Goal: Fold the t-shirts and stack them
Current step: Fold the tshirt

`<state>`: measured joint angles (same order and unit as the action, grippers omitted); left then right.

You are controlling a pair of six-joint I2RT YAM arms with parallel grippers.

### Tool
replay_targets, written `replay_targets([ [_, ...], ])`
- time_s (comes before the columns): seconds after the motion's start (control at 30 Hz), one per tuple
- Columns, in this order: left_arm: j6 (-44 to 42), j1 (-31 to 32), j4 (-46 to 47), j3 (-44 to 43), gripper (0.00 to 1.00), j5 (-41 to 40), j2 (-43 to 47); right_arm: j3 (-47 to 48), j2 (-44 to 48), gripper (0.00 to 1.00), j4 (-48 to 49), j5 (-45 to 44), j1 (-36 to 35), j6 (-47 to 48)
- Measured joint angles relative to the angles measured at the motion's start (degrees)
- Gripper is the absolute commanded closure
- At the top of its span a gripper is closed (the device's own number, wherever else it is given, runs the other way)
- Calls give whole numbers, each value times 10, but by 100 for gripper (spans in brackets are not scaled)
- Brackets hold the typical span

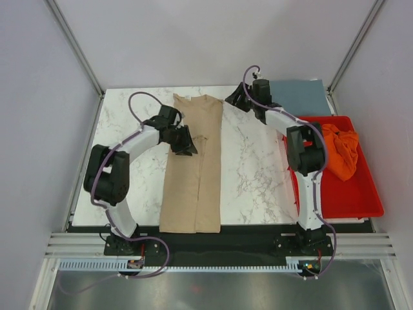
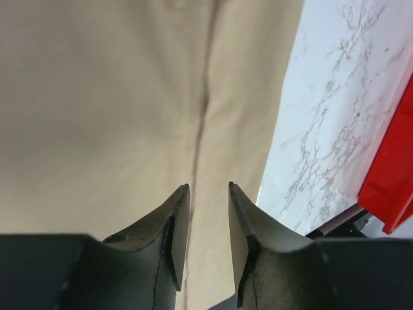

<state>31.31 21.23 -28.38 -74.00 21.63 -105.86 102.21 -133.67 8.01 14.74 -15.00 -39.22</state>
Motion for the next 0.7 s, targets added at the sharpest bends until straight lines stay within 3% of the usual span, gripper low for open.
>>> replay_targets([
  [0.2,-28,-104,-27,115,59,-7,150,-155,207,43,-87,0,-32,17],
  [0.37,-38,-118,-50,194,58,-14,206,-313,336,44,-139,-2,-111,31],
  [0.53,-40,-118,-64,238,53,-30,218,-386,343,43,-172,-3,-148,45],
  [0.7,-40,-145,-51,234,55,-34,206,-322,270,42,-172,4,-117,62],
])
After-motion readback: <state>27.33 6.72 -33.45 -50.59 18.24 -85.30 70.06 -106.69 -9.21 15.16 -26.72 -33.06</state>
